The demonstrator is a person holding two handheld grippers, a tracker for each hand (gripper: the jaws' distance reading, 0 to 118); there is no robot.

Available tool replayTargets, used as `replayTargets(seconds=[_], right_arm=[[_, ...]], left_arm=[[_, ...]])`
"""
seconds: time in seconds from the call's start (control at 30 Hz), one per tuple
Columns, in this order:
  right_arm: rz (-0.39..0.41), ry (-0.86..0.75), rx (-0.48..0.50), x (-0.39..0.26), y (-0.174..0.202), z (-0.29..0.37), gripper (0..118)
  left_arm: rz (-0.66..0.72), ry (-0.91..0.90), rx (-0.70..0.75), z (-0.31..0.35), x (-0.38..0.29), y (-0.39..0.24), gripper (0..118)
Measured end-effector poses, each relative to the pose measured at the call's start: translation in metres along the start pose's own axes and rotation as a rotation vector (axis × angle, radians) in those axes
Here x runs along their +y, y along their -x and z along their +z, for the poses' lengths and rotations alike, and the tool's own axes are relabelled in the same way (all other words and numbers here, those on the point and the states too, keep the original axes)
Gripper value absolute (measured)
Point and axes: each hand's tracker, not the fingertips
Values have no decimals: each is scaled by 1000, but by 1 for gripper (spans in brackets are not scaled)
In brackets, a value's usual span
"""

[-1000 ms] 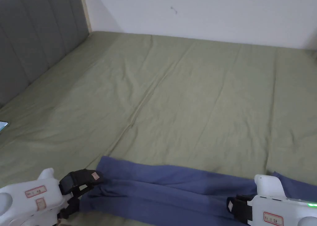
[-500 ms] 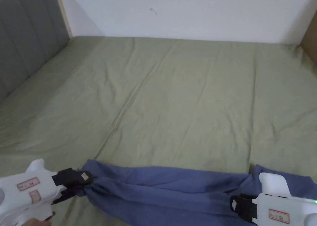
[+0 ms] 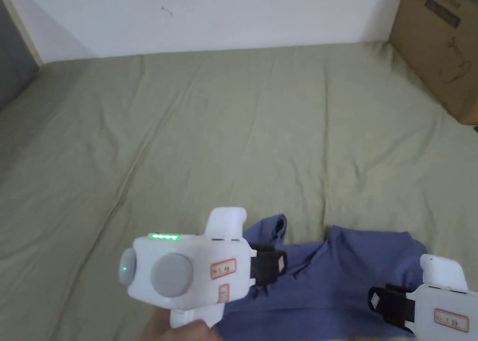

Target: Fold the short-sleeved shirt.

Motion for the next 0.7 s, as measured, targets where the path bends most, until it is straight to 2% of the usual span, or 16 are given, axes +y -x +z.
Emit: replayTargets(seconds=[0.03, 0.1, 0.13, 0.23, 0.27, 0.33, 0.37, 0.47, 0.57, 0.7], right_arm=[[-7, 5, -8, -2, -4, 1, 3], [-26, 11, -23, -6, -11, 4, 3], [-38, 12, -25, -8, -14, 6, 3], [-59, 5, -21, -9, -25, 11, 3], [-61, 4, -21, -9, -25, 12, 3], [-62, -1, -18, -9, -22, 13, 3], [-61, -3, -15, -10, -20, 13, 3], [-57, -5, 3, -12, -15, 12, 3], [-52, 3, 25, -15, -9, 9, 3], [-43, 10, 23, -16, -10, 7, 3]], left_arm=[[-3, 63, -30, -18, -5, 4, 50], [69, 146, 34, -48, -16, 8, 106], [88, 151, 51, -53, -19, 10, 110], [148, 86, 5, -40, -15, 17, 101], [167, 55, -18, -25, -15, 16, 89], [175, -26, -21, -4, -10, 20, 28], [170, -38, 21, 5, -9, 24, 4], [138, -57, 166, 25, -11, 20, 3], [213, 8, 139, 5, -19, 32, 3], [182, 130, 138, -33, -35, 21, 3]])
